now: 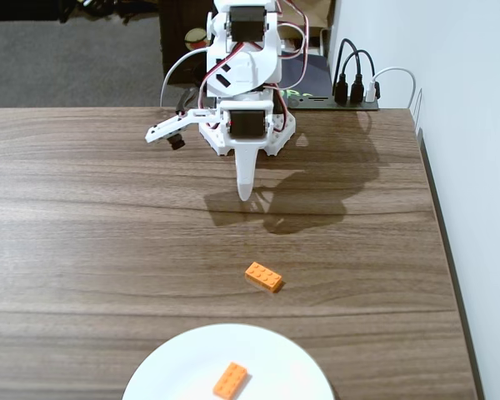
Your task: Grasp a lego block and put it on the plate.
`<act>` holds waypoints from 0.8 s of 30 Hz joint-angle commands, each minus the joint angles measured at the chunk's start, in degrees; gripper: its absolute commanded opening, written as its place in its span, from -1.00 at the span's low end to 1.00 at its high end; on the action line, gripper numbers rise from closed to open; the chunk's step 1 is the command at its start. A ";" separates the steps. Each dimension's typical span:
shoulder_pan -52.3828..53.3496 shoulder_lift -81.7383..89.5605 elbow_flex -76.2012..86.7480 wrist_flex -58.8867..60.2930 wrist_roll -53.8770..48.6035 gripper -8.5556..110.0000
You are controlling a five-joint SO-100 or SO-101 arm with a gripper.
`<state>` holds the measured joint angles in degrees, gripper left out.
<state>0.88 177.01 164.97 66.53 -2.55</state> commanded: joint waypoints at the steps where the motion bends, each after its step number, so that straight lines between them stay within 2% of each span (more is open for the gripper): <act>1: 0.62 3.16 0.79 1.49 0.18 -0.85; 11: 2.72 11.51 2.37 6.15 0.79 -0.85; 24: 2.29 11.51 2.37 6.15 0.53 -0.85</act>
<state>3.60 188.61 167.52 72.60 -2.02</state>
